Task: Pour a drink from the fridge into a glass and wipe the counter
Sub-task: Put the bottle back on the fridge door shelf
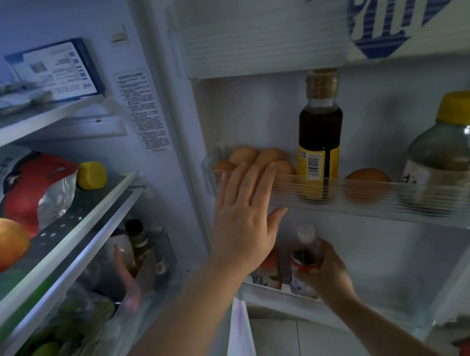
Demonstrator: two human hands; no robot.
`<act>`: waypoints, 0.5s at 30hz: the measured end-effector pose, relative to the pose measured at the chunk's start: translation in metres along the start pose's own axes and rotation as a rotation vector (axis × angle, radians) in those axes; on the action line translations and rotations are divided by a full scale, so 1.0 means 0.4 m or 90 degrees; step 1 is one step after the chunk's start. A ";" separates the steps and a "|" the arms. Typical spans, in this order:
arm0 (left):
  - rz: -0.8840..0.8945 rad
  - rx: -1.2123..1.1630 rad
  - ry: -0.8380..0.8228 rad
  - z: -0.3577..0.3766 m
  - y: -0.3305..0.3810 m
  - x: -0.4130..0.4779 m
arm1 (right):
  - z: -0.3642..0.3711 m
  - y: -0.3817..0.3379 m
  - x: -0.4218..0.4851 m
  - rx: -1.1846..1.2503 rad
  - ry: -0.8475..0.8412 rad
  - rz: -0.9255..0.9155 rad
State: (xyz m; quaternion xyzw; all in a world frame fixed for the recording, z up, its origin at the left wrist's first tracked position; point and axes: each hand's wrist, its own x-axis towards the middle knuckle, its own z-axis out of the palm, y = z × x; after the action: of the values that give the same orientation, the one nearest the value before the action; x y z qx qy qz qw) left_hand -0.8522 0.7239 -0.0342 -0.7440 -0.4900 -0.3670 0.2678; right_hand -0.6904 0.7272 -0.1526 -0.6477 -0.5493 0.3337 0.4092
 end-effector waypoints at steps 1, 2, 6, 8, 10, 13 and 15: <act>0.000 -0.003 0.000 0.000 0.000 -0.001 | -0.002 -0.002 0.002 0.000 -0.002 0.007; -0.001 -0.008 -0.001 0.000 0.001 -0.001 | -0.005 -0.006 0.003 0.002 -0.006 0.016; -0.003 -0.017 0.000 0.005 0.003 -0.003 | -0.024 -0.025 0.000 -0.025 -0.050 0.029; -0.007 -0.015 0.001 0.007 0.004 -0.003 | -0.038 -0.035 -0.010 -0.045 -0.061 0.018; -0.009 -0.014 -0.001 0.008 0.005 -0.004 | -0.051 -0.050 -0.029 -0.088 -0.059 -0.007; -0.005 -0.016 -0.007 0.004 0.006 -0.004 | -0.083 -0.100 -0.077 -0.181 -0.044 -0.016; -0.001 -0.021 -0.012 0.001 0.007 -0.002 | -0.107 -0.134 -0.117 -0.201 -0.027 -0.058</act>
State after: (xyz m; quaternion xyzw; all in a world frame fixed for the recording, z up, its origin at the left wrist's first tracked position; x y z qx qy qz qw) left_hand -0.8497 0.7229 -0.0353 -0.7514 -0.4872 -0.3678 0.2505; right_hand -0.6842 0.6773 -0.0866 -0.6710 -0.6324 0.2379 0.3053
